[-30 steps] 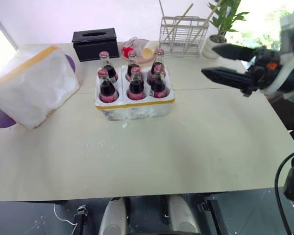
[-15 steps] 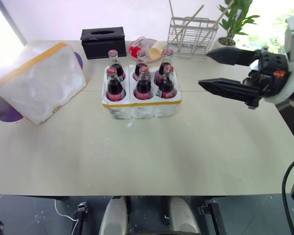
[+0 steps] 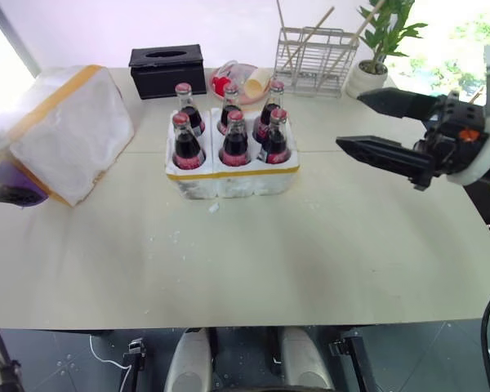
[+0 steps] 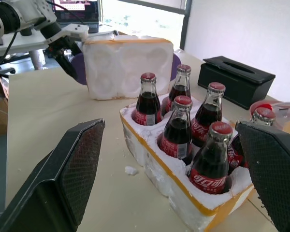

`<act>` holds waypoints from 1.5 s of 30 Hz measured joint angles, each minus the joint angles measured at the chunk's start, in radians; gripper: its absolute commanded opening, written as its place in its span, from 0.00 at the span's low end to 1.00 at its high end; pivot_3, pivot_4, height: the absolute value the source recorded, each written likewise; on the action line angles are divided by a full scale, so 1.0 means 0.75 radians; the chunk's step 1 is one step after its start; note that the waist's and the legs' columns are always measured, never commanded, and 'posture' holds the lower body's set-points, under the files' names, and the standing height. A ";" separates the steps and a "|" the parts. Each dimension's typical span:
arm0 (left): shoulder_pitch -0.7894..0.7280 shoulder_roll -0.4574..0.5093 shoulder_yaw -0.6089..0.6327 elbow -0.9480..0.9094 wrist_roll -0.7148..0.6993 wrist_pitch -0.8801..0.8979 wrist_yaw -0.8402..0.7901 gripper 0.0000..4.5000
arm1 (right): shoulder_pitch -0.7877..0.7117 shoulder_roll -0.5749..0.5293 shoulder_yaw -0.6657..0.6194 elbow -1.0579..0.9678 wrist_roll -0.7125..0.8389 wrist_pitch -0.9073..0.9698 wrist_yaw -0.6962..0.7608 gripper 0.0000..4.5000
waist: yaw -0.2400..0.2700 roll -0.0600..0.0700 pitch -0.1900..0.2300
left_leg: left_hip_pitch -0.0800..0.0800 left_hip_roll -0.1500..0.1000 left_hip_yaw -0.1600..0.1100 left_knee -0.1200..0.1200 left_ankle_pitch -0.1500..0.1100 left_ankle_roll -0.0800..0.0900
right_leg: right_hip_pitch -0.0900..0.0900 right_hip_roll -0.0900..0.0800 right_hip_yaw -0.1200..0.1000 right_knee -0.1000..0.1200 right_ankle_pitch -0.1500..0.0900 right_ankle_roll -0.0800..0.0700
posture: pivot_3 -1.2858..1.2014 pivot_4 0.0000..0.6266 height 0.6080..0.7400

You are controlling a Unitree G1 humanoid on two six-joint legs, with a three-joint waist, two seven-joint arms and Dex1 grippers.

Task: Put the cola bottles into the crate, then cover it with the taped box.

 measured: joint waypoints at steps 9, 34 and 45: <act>0.006 -0.017 0.036 0.001 0.002 0.000 0.144 0.80 | 0.035 -0.009 0.028 -0.004 -0.010 -0.040 0.009 1.00 | 0.004 0.000 0.000 | 0.000 0.000 -0.001 0.001 0.000 0.000 | 0.000 0.000 0.000 0.001 0.000 0.001 | 0.52 0.24 1.00; -0.061 -0.132 0.158 -0.174 -0.070 -0.593 0.599 0.05 | 0.183 -0.071 0.012 -0.014 -0.025 -0.089 0.060 1.00 | 0.015 -0.001 -0.001 | -0.011 -0.001 -0.005 0.017 0.000 0.000 | 0.001 -0.001 -0.001 0.000 0.007 0.010 | 0.52 0.24 1.00; 0.151 -0.314 0.145 -1.014 -0.092 -0.791 0.726 0.05 | 0.208 -0.044 0.001 -0.036 -0.006 -0.111 -0.012 1.00 | 0.002 -0.001 -0.001 | -0.009 -0.001 -0.005 0.018 0.000 0.000 | 0.001 0.001 0.000 0.003 0.008 0.012 | 0.52 0.24 1.00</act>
